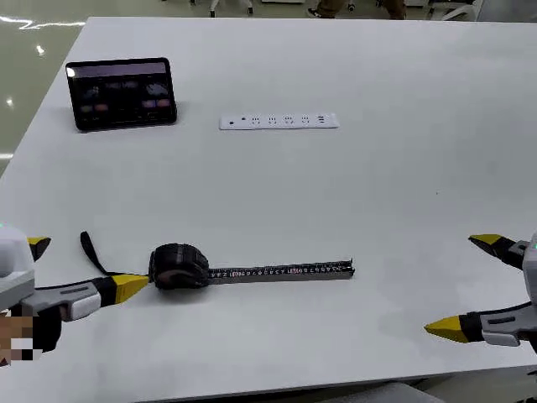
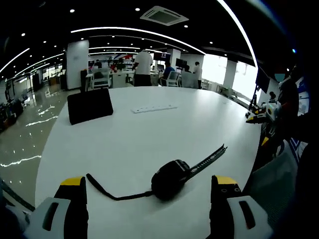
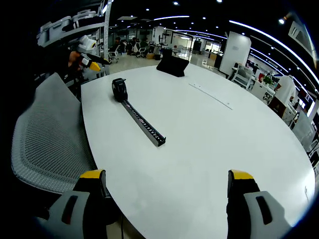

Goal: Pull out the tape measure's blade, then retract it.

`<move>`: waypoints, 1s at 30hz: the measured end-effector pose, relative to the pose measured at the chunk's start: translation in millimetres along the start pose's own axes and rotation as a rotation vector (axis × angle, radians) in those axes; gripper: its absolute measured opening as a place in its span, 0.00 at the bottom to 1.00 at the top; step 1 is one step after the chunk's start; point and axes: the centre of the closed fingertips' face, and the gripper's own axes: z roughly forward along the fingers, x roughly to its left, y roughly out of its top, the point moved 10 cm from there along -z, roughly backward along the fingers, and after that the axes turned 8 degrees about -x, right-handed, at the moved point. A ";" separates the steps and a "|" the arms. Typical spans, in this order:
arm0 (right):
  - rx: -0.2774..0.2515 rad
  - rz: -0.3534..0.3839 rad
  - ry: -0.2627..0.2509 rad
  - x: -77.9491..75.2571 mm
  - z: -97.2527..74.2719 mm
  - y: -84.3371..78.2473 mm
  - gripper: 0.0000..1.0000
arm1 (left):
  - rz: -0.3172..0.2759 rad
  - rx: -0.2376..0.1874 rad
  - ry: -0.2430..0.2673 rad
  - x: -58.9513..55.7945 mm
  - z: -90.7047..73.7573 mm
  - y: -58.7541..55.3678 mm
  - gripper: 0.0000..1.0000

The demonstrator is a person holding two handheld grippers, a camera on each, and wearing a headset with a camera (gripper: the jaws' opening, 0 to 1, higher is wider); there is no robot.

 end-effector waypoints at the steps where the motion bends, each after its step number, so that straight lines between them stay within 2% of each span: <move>1: 0.009 -0.017 0.013 0.0 2.1 0.6 0.97 | -0.004 0.002 0.009 -1.9 3.2 0.2 1.00; 4: 0.031 -0.042 0.042 0.3 9.1 3.0 0.98 | 0.013 0.025 0.053 -9.4 12.6 -1.0 1.00; 5: 0.041 -0.056 0.053 0.2 12.1 4.3 0.98 | 0.011 0.027 0.075 -13.3 16.0 -1.5 1.00; 7: 0.048 -0.071 0.065 -0.6 16.2 5.7 0.99 | -0.003 0.030 0.088 -19.4 21.1 -3.0 1.00; 8: 0.048 -0.080 0.063 -1.8 18.9 7.6 1.00 | -0.004 0.023 0.103 -23.3 24.8 -4.8 1.00; 9: 0.052 -0.081 0.063 -2.7 20.3 8.7 1.00 | 0.027 -0.003 0.133 -23.9 27.3 -4.7 1.00; 10: 0.054 -0.079 0.068 -3.5 21.8 9.8 1.00 | 0.035 0.000 0.142 -26.4 29.6 -6.5 1.00; 11: 0.059 -0.081 0.074 -4.2 24.0 11.2 1.00 | 0.028 0.014 0.135 -31.1 33.6 -10.0 1.00; 13: 0.062 -0.110 0.085 -5.5 27.2 14.0 1.00 | 0.026 0.001 0.141 -35.7 39.2 -14.7 1.00; 16: 0.069 -0.130 0.092 -9.3 32.2 16.3 1.00 | 0.019 0.002 0.144 -41.6 48.0 -24.0 1.00; 20: 0.072 -0.148 0.101 -14.9 39.8 22.0 1.00 | -0.004 -0.029 0.172 -45.6 55.8 -30.0 1.00; 25: 0.069 -0.179 0.126 -18.5 53.1 29.6 0.99 | 0.015 -0.059 0.183 -49.8 67.5 -37.2 1.00; 30: 0.089 -0.203 0.166 -19.8 74.1 35.0 0.97 | -0.060 -0.058 0.190 -50.2 80.7 -49.9 1.00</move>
